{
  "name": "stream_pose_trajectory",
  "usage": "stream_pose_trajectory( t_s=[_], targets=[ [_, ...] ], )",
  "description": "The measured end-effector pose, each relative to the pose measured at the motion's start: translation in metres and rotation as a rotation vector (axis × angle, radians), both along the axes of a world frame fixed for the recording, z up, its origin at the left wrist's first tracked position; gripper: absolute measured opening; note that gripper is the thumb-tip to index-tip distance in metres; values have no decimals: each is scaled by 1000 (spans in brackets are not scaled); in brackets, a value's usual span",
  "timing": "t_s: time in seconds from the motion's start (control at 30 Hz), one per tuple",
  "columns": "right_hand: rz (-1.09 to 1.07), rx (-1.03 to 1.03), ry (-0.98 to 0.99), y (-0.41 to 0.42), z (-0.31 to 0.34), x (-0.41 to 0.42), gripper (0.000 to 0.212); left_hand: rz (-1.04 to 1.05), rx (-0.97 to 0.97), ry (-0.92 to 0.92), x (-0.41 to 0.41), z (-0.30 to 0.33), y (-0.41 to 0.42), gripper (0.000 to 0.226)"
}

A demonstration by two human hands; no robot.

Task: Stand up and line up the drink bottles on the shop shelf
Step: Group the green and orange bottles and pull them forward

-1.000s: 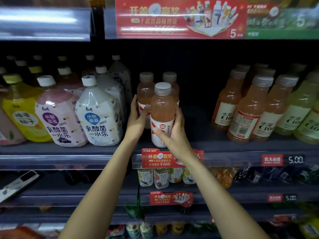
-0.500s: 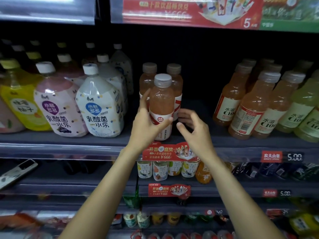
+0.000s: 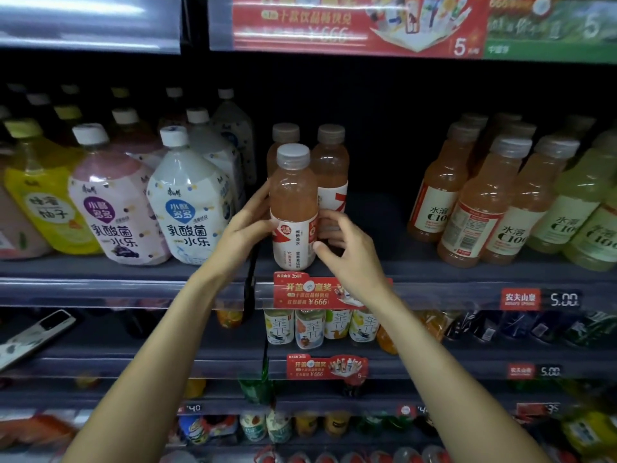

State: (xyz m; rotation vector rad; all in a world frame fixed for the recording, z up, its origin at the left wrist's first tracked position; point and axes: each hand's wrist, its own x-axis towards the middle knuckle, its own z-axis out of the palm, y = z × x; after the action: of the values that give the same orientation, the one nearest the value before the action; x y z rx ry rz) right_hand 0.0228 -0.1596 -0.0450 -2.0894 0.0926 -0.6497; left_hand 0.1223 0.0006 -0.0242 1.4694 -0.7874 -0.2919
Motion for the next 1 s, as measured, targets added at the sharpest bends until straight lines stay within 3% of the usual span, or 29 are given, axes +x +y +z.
stream_pose_trajectory(
  t_s=[0.13,0.27,0.37,0.5,0.63,0.7,0.8,0.87,1.0],
  targets=[
    [111,-92,138,0,8,11,71,83,-33,-37,-15,3,9,43],
    [-13,-195,155,11,16,24,78,328,-40,-152,-21,-3,8,36],
    [-18,-54,95,21,16,26,79,339,-74,-109,-24,0,4,51],
    [51,-38,87,9,22,13,69,334,18,-242,-17,-3,-2,75],
    [-163,36,-27,-36,23,17,52,365,79,-288,-13,-6,1,79],
    [-252,103,29,-52,24,34,66,356,84,-296,-15,-4,1,82],
    [-125,151,146,-55,28,60,93,350,84,-304,-17,-2,1,85],
    [-58,166,125,-51,28,69,93,358,90,-307,-18,-2,1,86],
    [-217,144,52,-47,20,67,90,356,89,-304,-19,-2,0,86]
  ],
)
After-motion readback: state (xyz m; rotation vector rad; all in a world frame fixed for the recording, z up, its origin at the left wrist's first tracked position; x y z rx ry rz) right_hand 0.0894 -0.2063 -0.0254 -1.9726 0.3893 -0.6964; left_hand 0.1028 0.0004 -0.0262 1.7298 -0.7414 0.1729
